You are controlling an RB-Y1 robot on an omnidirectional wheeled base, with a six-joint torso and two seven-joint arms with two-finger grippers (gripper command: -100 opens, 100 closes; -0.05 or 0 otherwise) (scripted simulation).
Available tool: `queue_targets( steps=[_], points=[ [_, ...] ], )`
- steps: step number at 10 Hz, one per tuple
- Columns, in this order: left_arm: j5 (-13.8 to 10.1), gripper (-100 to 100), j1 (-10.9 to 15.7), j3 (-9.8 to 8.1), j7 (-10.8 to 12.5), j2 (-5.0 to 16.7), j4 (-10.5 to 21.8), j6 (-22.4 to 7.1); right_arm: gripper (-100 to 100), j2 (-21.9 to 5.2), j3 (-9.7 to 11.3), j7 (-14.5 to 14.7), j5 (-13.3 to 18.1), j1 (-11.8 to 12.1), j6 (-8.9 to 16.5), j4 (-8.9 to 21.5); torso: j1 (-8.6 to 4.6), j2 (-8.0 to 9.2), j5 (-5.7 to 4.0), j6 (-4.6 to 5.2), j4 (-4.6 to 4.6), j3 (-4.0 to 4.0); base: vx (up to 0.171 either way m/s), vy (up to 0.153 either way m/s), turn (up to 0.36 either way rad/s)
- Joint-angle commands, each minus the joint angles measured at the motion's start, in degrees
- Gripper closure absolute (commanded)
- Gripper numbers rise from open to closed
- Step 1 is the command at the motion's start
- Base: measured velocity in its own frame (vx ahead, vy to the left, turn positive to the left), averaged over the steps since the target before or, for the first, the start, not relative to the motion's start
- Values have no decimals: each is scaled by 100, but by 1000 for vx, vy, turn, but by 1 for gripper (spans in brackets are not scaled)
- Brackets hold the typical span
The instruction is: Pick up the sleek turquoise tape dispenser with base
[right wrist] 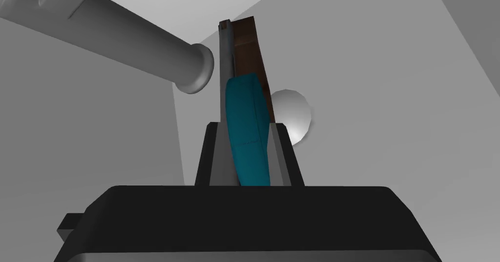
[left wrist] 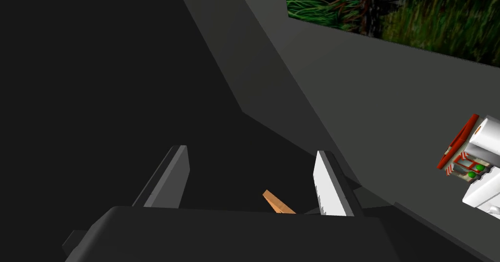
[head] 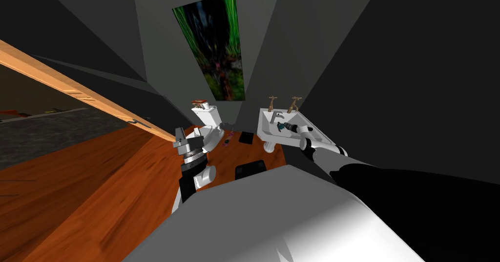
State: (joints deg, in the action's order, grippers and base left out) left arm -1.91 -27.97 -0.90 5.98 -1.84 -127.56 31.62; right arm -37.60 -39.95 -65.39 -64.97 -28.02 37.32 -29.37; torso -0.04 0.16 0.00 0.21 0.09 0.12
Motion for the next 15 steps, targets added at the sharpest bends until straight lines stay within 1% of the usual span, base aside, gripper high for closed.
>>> queue_targets(
  steps=[1,2,3,4,5,8,9,10,11,12,13,15],
  points=[
    [0,0,0,0,0,0,0,0,100,8,1,-2,-179,20,0,-19,0,0,0,0,0,0,-14,2,0],
    [0,0,0,0,0,0,0,0,100,-273,284,305,-408,301,-268,-283,4,1,2,-2,3,2,107,13,-14],
    [0,0,-2,0,0,0,0,0,100,-273,397,468,-608,507,-268,-449,1,-26,10,14,3,-9,150,-12,-57],
    [0,0,-2,-1,0,0,0,0,100,-273,397,468,-821,657,-268,-548,-7,-42,8,7,-2,-20,85,-15,-10],
    [0,0,-1,0,0,0,0,0,100,-273,397,468,-922,934,-268,-818,-5,-31,1,1,-4,-16,24,-1,22],
    [0,0,0,0,0,0,0,0,100,-273,397,468,-1412,934,-268,-818,8,5,4,-3,7,6,-11,4,-3],
    [0,0,0,0,0,0,0,0,100,-555,688,741,-1583,1236,-535,-1123,10,6,6,-4,9,8,143,22,-26],
    [0,0,-2,0,0,0,0,0,100,-555,794,785,-1715,1450,-535,-1364,13,-30,18,6,9,-8,152,-3,-50],
    [0,0,-2,0,0,0,0,0,100,-555,794,937,-1981,1566,-535,-1391,6,-39,10,0,3,-16,62,-18,-2],
    [0,0,-1,0,0,0,0,0,100,-555,794,937,-2149,1737,-535,-1556,3,-20,8,-4,8,-6,12,-10,19],
    [0,0,0,0,0,0,0,0,100,-555,794,937,-2305,1847,-535,-1618,8,0,9,-3,12,6,-13,-4,7],
    [0,0,0,0,0,0,0,0,100,-555,794,937,-2645,1847,-535,-1618,14,20,12,-1,18,19,-12,1,-9]
  ],
)
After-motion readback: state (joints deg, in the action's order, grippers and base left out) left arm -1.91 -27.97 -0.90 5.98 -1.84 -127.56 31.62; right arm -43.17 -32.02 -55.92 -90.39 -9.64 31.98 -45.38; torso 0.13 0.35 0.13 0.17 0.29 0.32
